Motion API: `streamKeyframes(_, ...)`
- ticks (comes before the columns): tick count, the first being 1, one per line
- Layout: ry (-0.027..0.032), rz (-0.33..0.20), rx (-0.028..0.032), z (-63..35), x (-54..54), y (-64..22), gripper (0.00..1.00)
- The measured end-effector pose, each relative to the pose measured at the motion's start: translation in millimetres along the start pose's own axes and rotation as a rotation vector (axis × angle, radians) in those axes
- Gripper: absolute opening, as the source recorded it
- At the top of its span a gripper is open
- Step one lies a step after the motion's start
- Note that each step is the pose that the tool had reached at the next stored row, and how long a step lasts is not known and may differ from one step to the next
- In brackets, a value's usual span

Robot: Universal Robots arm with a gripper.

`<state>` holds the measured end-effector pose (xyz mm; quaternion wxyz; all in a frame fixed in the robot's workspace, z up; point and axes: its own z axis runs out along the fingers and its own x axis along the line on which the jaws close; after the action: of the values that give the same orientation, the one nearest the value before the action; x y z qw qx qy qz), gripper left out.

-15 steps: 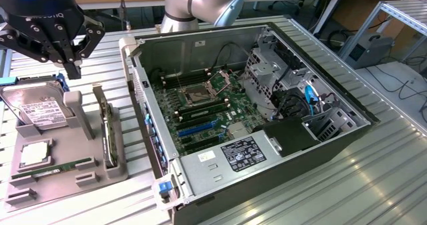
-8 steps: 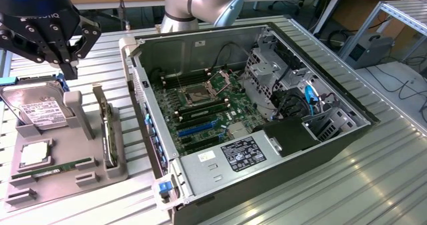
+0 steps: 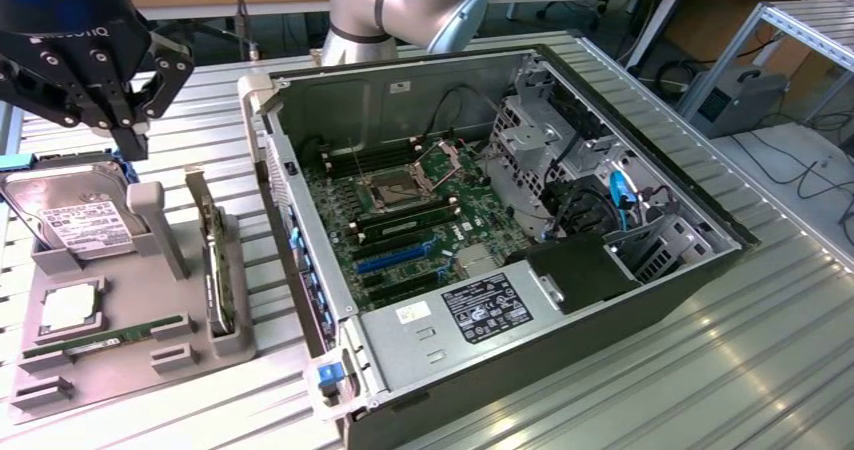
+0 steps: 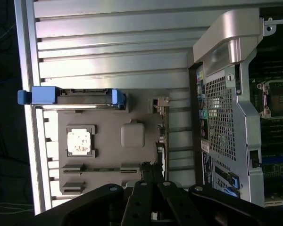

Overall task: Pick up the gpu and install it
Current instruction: 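Reach for the gpu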

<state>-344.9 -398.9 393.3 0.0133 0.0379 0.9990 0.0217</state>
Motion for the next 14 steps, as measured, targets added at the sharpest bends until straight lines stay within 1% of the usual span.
streamKeyframes(14,0.0,0.0,-0.0001,-0.3,9.5,-0.7,0.11)
